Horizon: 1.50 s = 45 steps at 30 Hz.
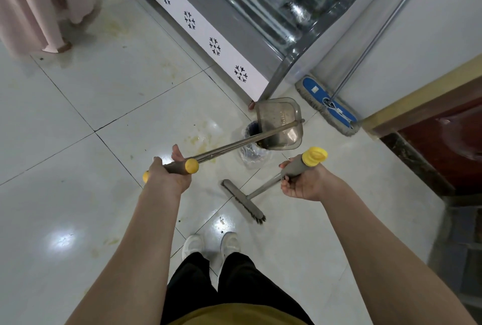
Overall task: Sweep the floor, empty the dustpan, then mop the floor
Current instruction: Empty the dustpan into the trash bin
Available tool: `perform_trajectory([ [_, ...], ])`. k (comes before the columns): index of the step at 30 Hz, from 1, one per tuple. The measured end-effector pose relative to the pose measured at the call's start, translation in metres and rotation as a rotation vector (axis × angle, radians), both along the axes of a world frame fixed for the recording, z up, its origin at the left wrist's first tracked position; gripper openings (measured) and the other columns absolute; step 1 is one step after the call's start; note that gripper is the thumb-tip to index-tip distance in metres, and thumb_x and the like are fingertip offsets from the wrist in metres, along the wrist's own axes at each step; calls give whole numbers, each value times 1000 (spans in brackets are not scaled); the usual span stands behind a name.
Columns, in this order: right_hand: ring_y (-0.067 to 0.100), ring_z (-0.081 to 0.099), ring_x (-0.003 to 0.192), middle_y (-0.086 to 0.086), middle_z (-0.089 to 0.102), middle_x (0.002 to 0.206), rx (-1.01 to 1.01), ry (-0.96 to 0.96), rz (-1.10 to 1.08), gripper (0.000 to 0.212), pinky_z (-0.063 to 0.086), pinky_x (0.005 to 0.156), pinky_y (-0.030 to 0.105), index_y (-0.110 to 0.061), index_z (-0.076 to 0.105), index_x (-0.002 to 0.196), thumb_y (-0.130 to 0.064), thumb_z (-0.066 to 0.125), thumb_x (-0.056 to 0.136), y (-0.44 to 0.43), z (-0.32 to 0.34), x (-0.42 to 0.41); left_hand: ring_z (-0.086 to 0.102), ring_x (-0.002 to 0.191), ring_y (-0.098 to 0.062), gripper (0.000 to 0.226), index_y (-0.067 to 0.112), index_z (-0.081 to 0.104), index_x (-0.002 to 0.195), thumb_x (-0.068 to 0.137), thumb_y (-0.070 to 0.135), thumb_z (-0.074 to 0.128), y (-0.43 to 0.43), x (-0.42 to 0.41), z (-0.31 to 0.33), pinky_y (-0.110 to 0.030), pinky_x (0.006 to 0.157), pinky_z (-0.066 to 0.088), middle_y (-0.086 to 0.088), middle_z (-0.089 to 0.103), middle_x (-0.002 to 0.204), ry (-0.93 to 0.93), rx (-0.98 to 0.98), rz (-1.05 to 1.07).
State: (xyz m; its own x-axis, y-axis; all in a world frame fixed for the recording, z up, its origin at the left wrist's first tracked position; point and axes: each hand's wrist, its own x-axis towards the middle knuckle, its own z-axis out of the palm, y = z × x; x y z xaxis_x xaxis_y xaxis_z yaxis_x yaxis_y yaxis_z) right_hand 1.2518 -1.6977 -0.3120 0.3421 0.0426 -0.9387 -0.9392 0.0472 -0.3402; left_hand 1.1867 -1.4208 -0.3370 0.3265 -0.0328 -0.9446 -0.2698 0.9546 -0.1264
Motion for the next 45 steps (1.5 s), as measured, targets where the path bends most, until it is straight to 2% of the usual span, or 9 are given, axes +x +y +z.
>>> perform_trajectory([
  [4,23,53,47,10,43,67,-14,6,19,27,54,52,28,-8,57,75,-24,42,90,-5,0,-2,66,66,-13,31,12,41,117,96,34,49,-1,32,23,-42,108,38,-14,65,49,-72,-12,19],
  [12,22,48,50,9,41,64,-48,30,6,25,53,51,27,-7,55,76,-22,41,89,-24,-5,-6,72,91,-25,31,2,48,104,102,31,36,19,13,22,-65,97,33,-14,64,50,-79,14,47],
  [16,23,46,55,8,41,66,-81,33,18,25,52,49,27,-7,56,75,-21,41,89,-25,-7,-5,61,114,-29,42,3,44,121,102,39,32,9,29,48,-48,103,33,-15,66,118,-89,90,14],
  [21,24,48,55,9,42,66,-102,40,21,27,53,49,28,-7,56,77,-23,39,91,-28,-7,0,67,97,-37,41,7,33,139,101,21,39,25,31,33,-60,80,42,-21,70,85,-36,54,61],
  [26,23,47,56,9,41,67,-79,38,-3,27,53,49,27,-6,56,76,-21,38,91,-33,-5,-2,53,117,-47,37,-2,43,130,102,22,40,30,2,6,-52,26,39,-13,71,104,-4,-55,81],
  [31,24,49,51,9,41,66,-69,30,12,26,54,51,28,-7,57,77,-22,40,91,-29,-4,0,66,93,-39,44,7,36,135,101,34,37,35,35,19,-48,80,49,-21,70,97,6,78,30],
  [34,23,51,47,10,41,66,-48,18,15,28,54,51,29,-7,56,76,-24,39,91,-25,-4,2,69,88,-39,34,3,43,122,99,27,46,36,38,18,-55,89,44,-17,65,64,11,61,53],
  [38,24,52,47,10,41,66,-29,10,9,27,54,50,30,-7,56,77,-23,39,91,-23,-4,2,69,95,-38,29,0,40,110,101,27,40,17,12,26,-61,100,36,-8,72,86,-6,60,-29],
  [45,23,53,41,10,41,65,-20,-1,8,29,54,50,29,-8,57,76,-23,39,91,-16,0,4,72,89,-32,26,3,42,115,99,23,47,27,43,37,-57,105,36,-14,62,54,-55,96,-16],
])
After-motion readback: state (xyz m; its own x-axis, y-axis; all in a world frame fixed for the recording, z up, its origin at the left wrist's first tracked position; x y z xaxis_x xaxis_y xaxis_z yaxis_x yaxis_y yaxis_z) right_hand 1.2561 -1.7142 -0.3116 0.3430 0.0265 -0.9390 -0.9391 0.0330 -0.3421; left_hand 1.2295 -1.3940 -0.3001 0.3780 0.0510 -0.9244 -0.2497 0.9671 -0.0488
